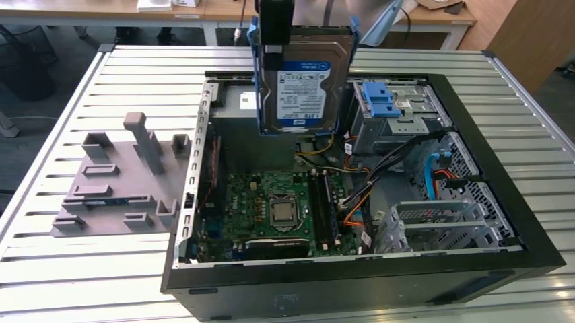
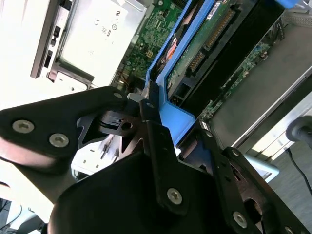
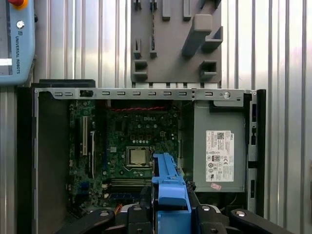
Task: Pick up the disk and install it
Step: 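Pick up the disk, then insert the disk into the insertion slot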
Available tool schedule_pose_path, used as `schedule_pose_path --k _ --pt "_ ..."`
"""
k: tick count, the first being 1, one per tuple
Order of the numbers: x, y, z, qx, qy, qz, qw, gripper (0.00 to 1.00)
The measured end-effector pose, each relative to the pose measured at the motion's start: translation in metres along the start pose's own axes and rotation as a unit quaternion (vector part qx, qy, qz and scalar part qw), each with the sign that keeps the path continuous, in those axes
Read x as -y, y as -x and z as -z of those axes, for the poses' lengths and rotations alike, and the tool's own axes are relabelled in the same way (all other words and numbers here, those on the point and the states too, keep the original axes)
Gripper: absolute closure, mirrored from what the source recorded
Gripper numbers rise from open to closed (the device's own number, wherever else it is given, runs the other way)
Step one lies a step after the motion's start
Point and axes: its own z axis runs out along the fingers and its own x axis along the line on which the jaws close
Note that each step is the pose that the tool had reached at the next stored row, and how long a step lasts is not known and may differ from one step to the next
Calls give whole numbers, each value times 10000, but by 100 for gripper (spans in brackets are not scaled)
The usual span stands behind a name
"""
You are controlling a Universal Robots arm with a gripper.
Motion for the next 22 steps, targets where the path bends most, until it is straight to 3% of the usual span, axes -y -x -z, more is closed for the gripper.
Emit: schedule_pose_path --k 8,22 --pt "95 -42 10 -13 0 -5 10000 64" --pt "114 -41 85 -19 0 -8 10000 64"
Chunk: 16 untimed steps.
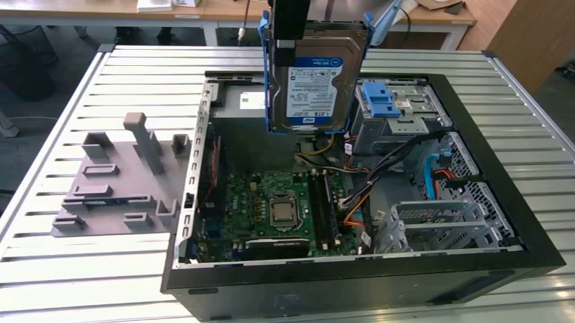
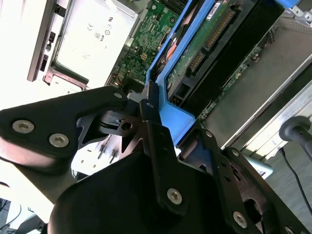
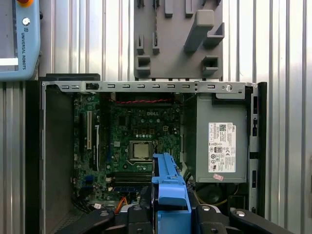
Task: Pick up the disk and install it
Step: 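Insert the disk into the insertion slot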
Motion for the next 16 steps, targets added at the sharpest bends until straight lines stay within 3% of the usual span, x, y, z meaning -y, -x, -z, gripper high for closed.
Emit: schedule_pose_path --k 10,16 --pt "0 -16 1 -4 0 0 10000 64" --pt "3 -188 -1 -2 0 0 10000 64"
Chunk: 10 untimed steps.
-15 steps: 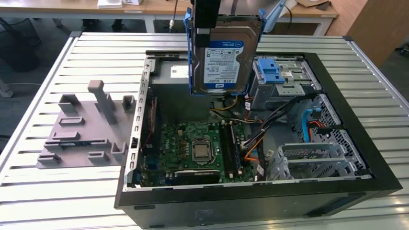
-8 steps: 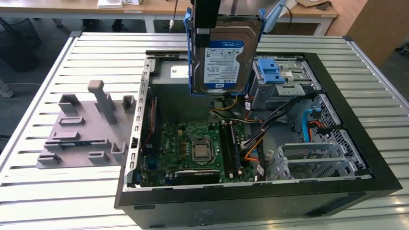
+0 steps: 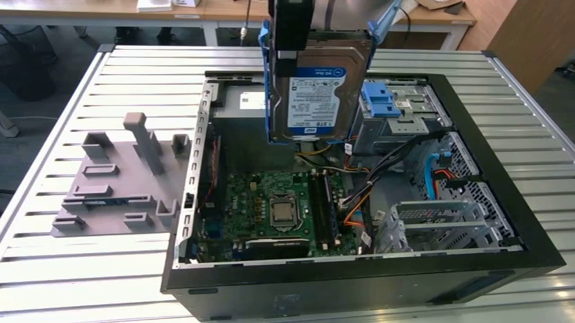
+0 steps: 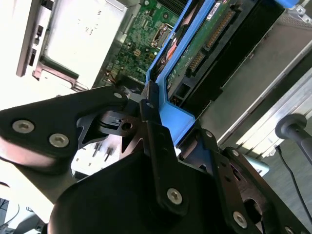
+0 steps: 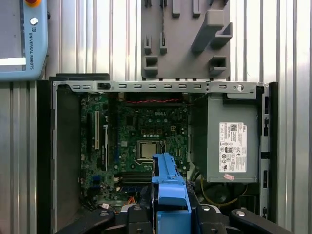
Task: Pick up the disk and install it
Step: 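Insert the disk into the insertion slot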
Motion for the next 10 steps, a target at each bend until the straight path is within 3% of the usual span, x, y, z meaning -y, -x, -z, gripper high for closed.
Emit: schedule_pose_path --k 7,10 --pt "3 -221 -1 0 0 0 10000 64" --pt "10 -278 -2 0 0 -3 10000 64"
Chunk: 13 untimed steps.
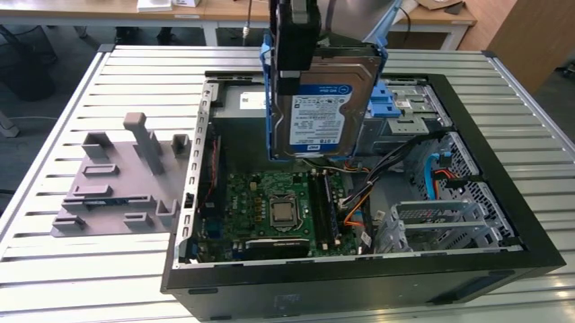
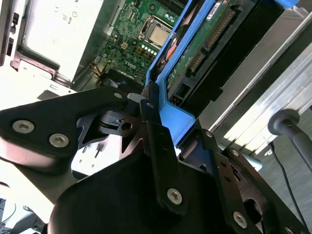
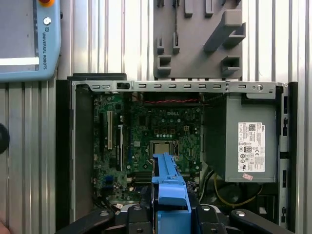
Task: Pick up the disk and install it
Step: 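Insert the disk into the insertion slot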
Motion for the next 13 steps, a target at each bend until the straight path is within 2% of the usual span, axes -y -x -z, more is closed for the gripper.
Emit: schedule_pose_path --k 9,13 --pt "177 -39 -1 -2 31 -2 10000 64" --pt "192 -54 -2 -2 33 -5 10000 64"
